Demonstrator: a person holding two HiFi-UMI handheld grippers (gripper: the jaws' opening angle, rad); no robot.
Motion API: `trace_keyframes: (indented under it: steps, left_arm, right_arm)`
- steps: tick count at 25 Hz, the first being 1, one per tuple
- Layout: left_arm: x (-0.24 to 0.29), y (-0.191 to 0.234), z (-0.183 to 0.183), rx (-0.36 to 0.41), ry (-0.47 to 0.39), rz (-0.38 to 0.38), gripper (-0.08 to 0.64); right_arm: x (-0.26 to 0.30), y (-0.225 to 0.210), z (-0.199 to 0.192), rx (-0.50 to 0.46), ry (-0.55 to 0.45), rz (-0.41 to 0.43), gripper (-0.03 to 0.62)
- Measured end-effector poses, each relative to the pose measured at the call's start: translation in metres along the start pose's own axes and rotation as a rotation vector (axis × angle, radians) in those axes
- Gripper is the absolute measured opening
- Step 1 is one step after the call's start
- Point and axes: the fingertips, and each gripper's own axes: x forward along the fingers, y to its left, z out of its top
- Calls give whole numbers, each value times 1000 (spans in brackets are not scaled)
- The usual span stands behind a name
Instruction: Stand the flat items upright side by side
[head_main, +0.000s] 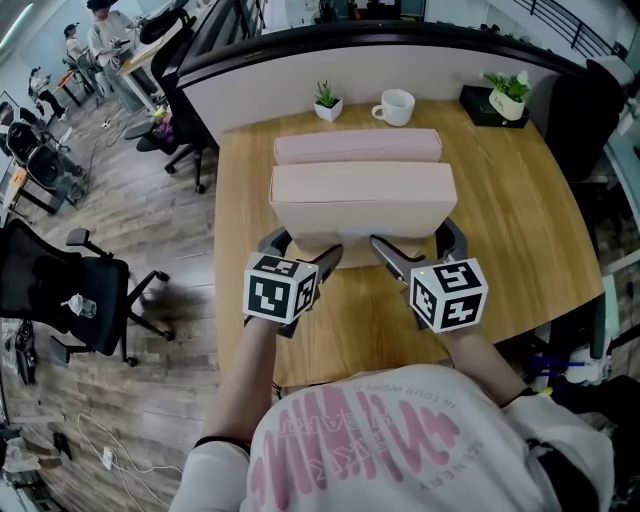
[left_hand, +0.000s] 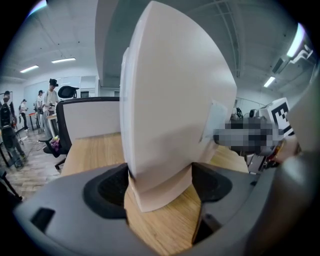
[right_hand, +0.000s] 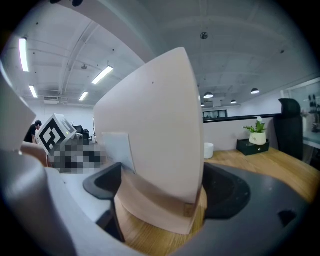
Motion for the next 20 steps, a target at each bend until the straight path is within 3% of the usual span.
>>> trace_keyframes:
  steps: [7, 20]
  left_arm:
    - [-2, 3, 0, 8, 3, -19, 399]
    - [-3, 5, -3, 14, 6, 18, 399]
  right_arm:
    - [4, 3, -1, 2, 2, -7, 514]
    - [6, 5, -2, -17, 31, -11, 517]
